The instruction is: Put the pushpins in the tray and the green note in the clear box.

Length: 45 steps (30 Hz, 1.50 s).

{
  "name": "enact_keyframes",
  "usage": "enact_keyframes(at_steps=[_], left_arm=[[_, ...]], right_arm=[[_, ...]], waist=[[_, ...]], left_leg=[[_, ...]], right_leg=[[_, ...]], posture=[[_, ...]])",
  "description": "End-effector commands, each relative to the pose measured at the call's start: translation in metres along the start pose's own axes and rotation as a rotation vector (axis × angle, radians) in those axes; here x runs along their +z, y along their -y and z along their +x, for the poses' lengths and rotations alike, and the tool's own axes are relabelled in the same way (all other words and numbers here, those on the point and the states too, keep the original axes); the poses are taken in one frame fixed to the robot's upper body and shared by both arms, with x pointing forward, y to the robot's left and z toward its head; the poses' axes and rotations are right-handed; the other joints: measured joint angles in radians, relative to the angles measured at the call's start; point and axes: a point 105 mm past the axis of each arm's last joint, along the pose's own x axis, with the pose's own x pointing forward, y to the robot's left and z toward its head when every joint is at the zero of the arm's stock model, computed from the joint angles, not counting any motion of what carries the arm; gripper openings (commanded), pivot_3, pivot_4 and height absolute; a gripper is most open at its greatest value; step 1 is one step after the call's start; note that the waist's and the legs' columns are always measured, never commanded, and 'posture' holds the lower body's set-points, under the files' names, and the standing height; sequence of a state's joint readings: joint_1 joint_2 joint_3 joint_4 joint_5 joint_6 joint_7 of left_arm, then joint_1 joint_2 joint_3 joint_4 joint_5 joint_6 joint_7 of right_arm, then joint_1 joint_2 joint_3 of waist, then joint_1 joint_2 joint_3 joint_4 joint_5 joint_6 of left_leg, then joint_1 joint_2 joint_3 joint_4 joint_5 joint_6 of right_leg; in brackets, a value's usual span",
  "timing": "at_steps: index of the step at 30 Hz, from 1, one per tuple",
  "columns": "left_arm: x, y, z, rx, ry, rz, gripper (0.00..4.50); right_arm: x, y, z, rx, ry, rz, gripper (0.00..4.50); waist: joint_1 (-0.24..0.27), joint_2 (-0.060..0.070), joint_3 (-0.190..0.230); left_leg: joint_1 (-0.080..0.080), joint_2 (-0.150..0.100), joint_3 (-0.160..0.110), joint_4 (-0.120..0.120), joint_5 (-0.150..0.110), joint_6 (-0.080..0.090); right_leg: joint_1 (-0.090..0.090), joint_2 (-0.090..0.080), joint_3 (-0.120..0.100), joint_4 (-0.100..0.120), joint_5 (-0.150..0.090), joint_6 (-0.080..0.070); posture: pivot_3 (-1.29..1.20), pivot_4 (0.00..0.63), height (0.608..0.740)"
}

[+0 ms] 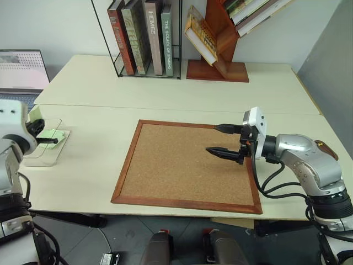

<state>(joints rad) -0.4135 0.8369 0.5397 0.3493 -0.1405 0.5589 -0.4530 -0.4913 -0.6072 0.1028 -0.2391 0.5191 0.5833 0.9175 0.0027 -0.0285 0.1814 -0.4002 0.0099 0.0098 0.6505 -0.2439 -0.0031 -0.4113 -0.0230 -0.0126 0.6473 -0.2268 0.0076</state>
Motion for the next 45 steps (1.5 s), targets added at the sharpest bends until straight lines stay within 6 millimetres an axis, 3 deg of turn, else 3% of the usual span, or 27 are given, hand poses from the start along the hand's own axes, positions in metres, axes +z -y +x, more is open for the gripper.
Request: enact_keyframes(at_steps=[1, 10, 12, 22, 32, 38, 45], left_arm=[[-0.005, -0.033, -0.007, 0.128, 0.008, -0.029, 0.0], [-0.027, -0.039, 0.002, 0.167, -0.049, -0.123, 0.0], [-0.029, -0.039, 0.003, 0.168, -0.052, -0.161, 0.2], [-0.026, -0.033, 0.003, 0.136, -0.045, -0.174, 2.09], [-0.007, -0.029, -0.001, 0.159, 0.013, -0.092, 4.06], [0.004, -0.031, -0.003, 0.185, 0.048, -0.05, 4.06], [0.044, -0.018, -0.008, 0.174, 0.19, 0.024, 4.06]], right_arm=[[0.012, -0.006, 0.003, 0.026, 0.03, -0.051, 4.3], [0.014, -0.017, 0.012, 0.088, 0.043, -0.049, 4.3], [0.014, -0.02, 0.013, 0.108, 0.042, -0.054, 4.31], [0.013, -0.025, 0.012, 0.164, 0.022, -0.089, 4.32], [0.012, -0.025, 0.011, 0.158, 0.025, -0.095, 4.32], [0.013, -0.023, 0.011, 0.154, 0.031, -0.099, 4.32], [0.014, -0.02, 0.007, 0.139, 0.037, -0.101, 4.32]], waist=[[-0.002, 0.0, 0.0], [-0.002, -0.003, -0.002], [-0.002, -0.004, -0.002], [-0.004, -0.004, -0.002], [-0.004, -0.005, -0.003], [-0.004, -0.005, -0.003], [-0.002, -0.005, -0.003]], left_leg=[[0.0, 0.0, 0.0, 0.0, 0.0, 0.0], [0.001, 0.001, 0.0, 0.0, 0.0, 0.0], [0.001, 0.001, 0.0, 0.0, 0.0, 0.0], [0.001, 0.001, 0.001, 0.0, 0.0, 0.0], [0.001, 0.001, 0.001, 0.0, 0.0, 0.0], [0.001, 0.001, 0.001, 0.0, 0.0, 0.0], [0.0, 0.001, 0.001, 0.0, 0.0, 0.0]], right_leg=[[0.0, 0.0, 0.0, 0.0, 0.0, 0.0], [0.0, 0.0, -0.001, 0.001, 0.003, -0.005], [0.0, 0.0, -0.001, 0.001, 0.003, -0.005], [0.0, 0.0, -0.001, 0.001, 0.003, -0.006], [-0.001, -0.001, -0.001, 0.001, 0.004, -0.006], [-0.001, -0.001, -0.001, 0.001, 0.003, -0.006], [-0.001, -0.001, -0.001, 0.001, 0.004, -0.006]], posture=[[0.0, 0.15, 0.74], [0.0, 0.15, 0.74], [0.0, 0.15, 0.74], [0.0, 0.15, 0.74], [0.0, 0.15, 0.74], [0.0, 0.15, 0.74], [0.0, 0.15, 0.74]])
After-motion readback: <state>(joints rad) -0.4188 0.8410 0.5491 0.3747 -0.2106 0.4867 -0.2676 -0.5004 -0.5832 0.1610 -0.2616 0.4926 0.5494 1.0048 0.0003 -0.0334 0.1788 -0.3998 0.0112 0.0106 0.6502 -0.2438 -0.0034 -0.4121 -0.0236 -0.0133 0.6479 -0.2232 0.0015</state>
